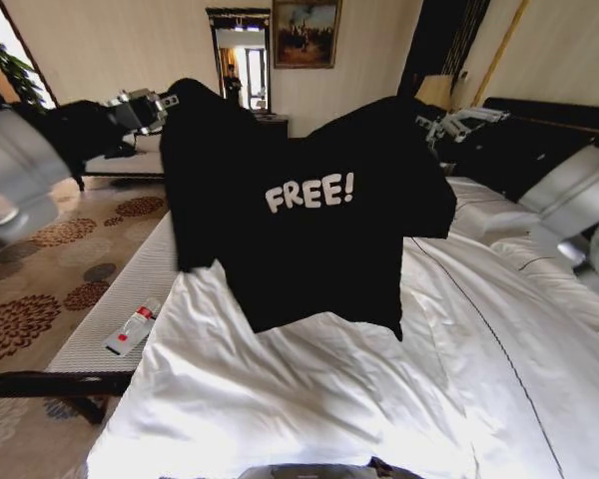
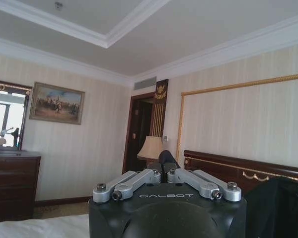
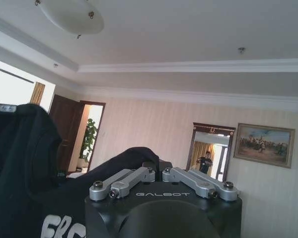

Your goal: Fold the clothes on the bed.

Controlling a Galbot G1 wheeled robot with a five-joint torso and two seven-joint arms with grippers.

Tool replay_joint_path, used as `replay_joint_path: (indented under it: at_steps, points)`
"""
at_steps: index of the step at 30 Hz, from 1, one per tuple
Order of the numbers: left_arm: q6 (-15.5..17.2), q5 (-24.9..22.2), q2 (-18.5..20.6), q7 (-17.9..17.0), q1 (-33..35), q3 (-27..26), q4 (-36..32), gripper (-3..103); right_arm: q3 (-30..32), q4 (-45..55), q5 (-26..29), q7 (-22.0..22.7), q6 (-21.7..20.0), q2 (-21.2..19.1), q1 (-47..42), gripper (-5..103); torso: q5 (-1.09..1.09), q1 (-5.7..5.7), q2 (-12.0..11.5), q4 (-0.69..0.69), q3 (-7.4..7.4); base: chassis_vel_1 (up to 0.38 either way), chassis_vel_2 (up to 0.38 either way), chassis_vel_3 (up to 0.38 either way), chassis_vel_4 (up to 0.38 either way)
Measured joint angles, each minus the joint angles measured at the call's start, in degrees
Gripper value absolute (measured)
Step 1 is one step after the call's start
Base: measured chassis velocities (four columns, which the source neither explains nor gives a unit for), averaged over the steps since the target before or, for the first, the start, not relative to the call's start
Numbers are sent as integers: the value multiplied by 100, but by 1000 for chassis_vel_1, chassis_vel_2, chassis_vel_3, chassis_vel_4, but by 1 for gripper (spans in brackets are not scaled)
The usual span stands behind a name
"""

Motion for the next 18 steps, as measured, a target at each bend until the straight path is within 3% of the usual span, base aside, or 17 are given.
replay_joint_path:
  at_steps: [5,11,18]
  points:
    - [-17,-320,396,-5,-156,-144,-28,1,210,173,211,240,-151,33,-118,1,-2,1,0,2,1,0,0,0,0]
    - [-22,-1062,1141,86,-772,-76,-79,1,644,184,1202,973,-524,-83,-118,1,0,1,0,2,0,0,0,0,0]
    - [286,-1564,1472,16,-1272,18,-167,1,1178,172,2100,1673,-989,-194,-163,1,-3,1,0,0,1,0,0,0,0]
